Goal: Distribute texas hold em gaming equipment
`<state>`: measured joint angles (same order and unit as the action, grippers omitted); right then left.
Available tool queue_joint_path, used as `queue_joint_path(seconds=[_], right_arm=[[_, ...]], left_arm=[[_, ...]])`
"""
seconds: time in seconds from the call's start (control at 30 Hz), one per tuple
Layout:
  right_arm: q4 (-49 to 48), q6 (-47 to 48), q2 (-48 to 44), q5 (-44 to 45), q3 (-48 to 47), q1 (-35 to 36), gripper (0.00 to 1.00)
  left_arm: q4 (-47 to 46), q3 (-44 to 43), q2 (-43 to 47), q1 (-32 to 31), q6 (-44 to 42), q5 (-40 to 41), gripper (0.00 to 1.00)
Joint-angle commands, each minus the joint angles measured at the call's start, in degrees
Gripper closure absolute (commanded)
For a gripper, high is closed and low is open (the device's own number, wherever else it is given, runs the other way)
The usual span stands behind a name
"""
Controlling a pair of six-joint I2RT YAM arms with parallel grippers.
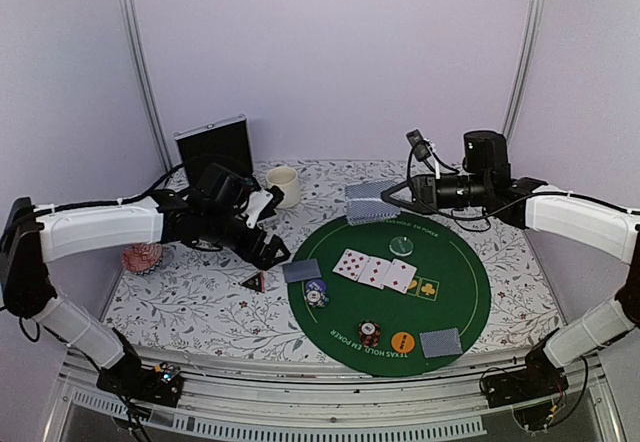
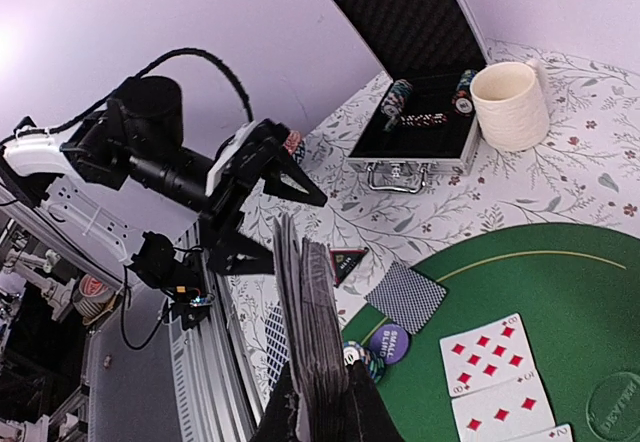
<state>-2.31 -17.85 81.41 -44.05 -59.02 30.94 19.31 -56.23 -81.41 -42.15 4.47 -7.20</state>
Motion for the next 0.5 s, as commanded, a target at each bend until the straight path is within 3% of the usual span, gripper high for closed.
queue_joint_path(seconds=[0.0, 0.23, 0.47], right_arm=[[6.7, 5.8, -5.8, 1.6, 3.2, -2.1, 0.98], [10.9, 9.6, -11.2, 1.7, 6.4, -3.0, 0.98], [11.6, 12.0, -13.6, 1.6, 8.3, -3.3, 0.98]], left_arm=[[9.5, -4.0, -8.9, 8.2, 7.9, 3.6, 0.02], [16.8, -11.1, -20.3, 8.7, 2.4, 3.9, 0.02], [24.9, -13.1, -21.9, 8.7, -3.3, 5.3, 0.02]])
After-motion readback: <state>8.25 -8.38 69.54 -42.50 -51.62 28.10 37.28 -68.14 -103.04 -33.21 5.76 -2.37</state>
